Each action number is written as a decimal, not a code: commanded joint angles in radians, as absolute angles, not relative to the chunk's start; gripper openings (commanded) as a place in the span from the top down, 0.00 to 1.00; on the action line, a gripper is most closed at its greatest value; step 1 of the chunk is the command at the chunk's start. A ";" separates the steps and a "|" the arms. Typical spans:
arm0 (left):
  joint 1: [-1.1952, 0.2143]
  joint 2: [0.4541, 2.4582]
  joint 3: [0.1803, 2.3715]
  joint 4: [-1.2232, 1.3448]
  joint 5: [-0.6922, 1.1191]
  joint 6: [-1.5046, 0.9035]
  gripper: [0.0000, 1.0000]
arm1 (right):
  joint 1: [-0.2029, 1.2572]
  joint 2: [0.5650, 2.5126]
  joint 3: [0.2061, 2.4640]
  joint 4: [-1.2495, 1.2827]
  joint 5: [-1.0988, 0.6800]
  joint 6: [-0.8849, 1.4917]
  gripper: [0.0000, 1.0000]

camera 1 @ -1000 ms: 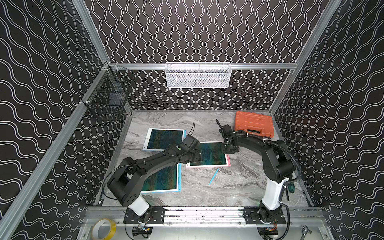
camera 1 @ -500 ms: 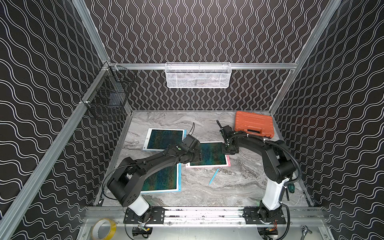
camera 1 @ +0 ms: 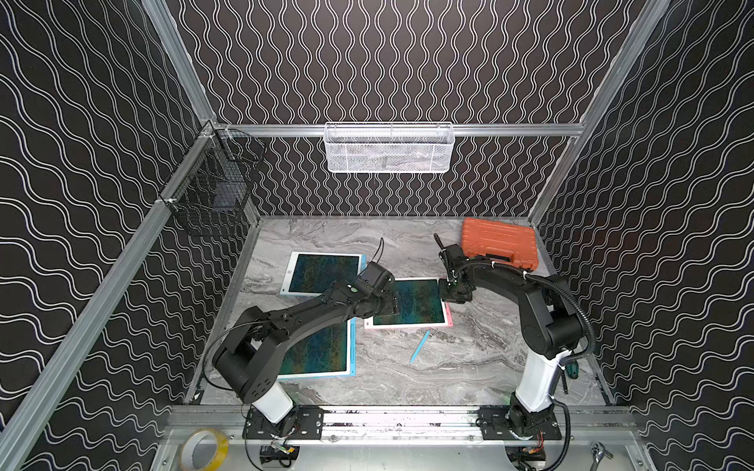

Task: Place the stylus back onto the writing tablet
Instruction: Place the stylus on the writing tablet.

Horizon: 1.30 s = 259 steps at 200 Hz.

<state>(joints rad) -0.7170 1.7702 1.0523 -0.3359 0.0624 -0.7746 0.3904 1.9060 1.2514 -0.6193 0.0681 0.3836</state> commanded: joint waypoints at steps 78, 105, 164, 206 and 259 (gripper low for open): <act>-0.716 1.782 1.062 -0.303 0.075 -0.755 0.22 | 0.390 1.872 1.264 -0.630 0.045 0.381 0.67; -0.715 1.784 1.060 -0.301 0.078 -0.755 0.22 | 0.390 1.865 1.276 -0.635 0.043 0.376 0.56; -0.716 1.777 1.055 -0.303 0.075 -0.755 0.22 | 0.377 1.864 1.310 -0.661 -0.015 0.379 0.76; -0.716 1.774 1.058 -0.306 0.073 -0.753 0.22 | 0.370 1.871 1.293 -0.660 -0.022 0.377 0.92; -0.716 1.772 1.051 -0.305 0.073 -0.757 0.22 | 0.368 1.889 1.276 -0.646 -0.035 0.380 0.98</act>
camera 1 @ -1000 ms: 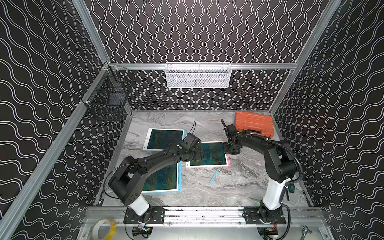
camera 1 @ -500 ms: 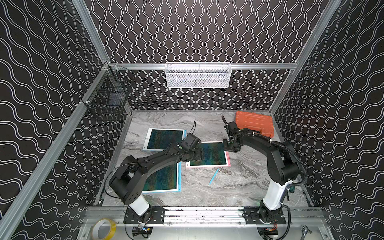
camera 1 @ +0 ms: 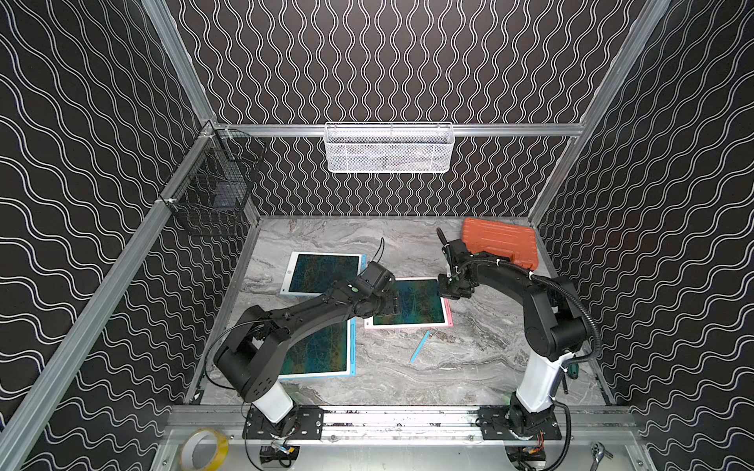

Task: Place the stylus back onto the writing tablet
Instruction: Place the stylus on the writing tablet.

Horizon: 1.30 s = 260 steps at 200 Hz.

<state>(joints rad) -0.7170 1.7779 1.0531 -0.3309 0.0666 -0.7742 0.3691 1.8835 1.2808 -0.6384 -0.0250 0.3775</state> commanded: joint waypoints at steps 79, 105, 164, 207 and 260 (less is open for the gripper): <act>-0.716 1.773 1.049 -0.305 0.070 -0.759 0.22 | 0.367 1.891 1.259 -0.632 -0.030 0.381 0.98; -0.715 1.770 1.048 -0.305 0.070 -0.759 0.22 | 0.367 1.920 1.248 -0.628 -0.020 0.379 0.98; -0.716 1.773 1.049 -0.304 0.069 -0.760 0.22 | 0.364 1.931 1.228 -0.611 -0.008 0.383 0.98; -0.715 1.774 1.048 -0.304 0.071 -0.760 0.22 | 0.364 1.905 1.267 -0.616 -0.027 0.373 0.96; -0.709 1.782 1.082 -0.358 0.063 -0.743 0.22 | 0.364 1.864 1.365 -0.658 -0.025 0.365 0.89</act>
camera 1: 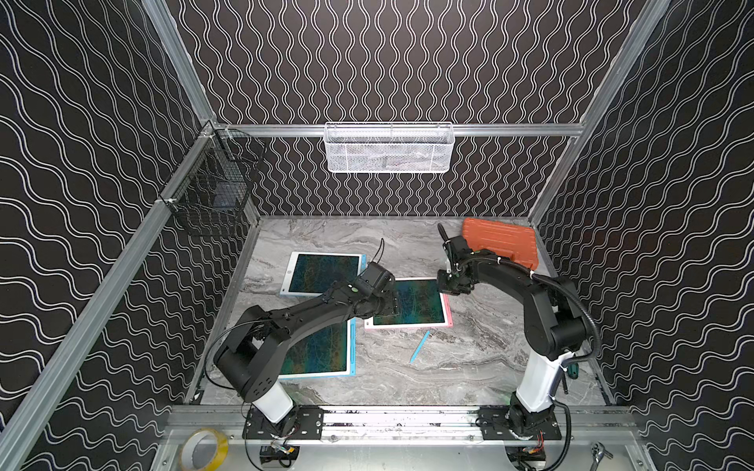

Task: Place the stylus back onto the writing tablet
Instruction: Place the stylus on the writing tablet.

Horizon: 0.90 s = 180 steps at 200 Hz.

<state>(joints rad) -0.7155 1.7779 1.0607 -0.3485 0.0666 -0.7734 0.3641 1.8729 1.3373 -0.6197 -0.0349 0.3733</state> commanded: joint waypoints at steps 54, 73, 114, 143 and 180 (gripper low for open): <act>-0.638 1.795 1.140 -0.446 0.056 -0.695 0.22 | 0.365 1.824 1.377 -0.669 -0.010 0.366 0.68; -0.599 1.814 1.176 -0.483 0.055 -0.674 0.21 | 0.365 1.810 1.393 -0.677 0.007 0.353 0.61; -0.549 1.898 1.287 -0.545 0.026 -0.650 0.11 | 0.364 1.770 1.428 -0.692 0.043 0.342 0.34; -0.539 1.942 1.328 -0.576 0.005 -0.654 0.03 | 0.364 1.742 1.442 -0.699 0.046 0.347 0.19; -0.528 1.952 1.298 -0.543 0.033 -0.683 0.02 | 0.359 1.666 1.395 -0.652 0.008 0.342 0.06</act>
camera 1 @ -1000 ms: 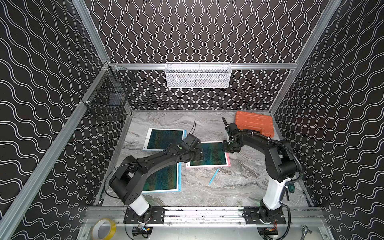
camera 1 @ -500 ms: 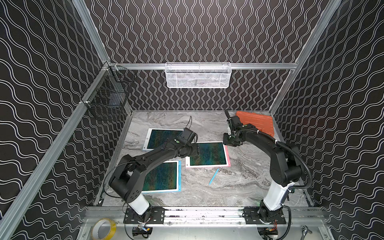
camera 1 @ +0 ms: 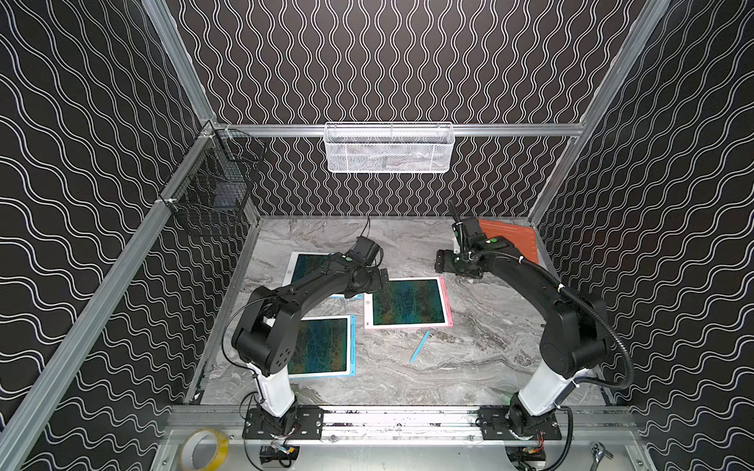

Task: Place the stylus back onto the writing tablet
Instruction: Place the stylus on the writing tablet, then move the writing tablet to the center of the board.

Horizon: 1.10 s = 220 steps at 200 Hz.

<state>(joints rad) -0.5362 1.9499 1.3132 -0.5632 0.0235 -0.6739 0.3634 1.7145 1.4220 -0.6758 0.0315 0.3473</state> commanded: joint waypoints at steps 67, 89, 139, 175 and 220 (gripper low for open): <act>-0.541 1.986 1.220 -0.474 0.032 -0.773 0.01 | 0.360 1.553 1.280 -0.635 -0.003 0.368 0.00; -0.556 2.011 1.235 -0.476 0.041 -0.790 0.01 | 0.359 1.530 1.249 -0.649 0.009 0.352 0.00; -0.592 2.060 1.256 -0.461 0.056 -0.814 0.01 | 0.378 1.529 1.212 -0.654 -0.006 0.371 0.00; -0.601 2.063 1.245 -0.436 0.067 -0.830 0.02 | 0.382 1.523 1.193 -0.636 -0.016 0.376 0.00; -0.598 2.056 1.199 -0.397 0.073 -0.818 0.02 | 0.384 1.477 1.191 -0.634 -0.003 0.362 0.00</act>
<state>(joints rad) -0.6010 2.0548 1.2289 -0.4431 0.0547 -0.8116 0.3813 1.4952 1.1950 -0.6403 -0.0086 0.3668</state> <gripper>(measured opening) 0.983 0.998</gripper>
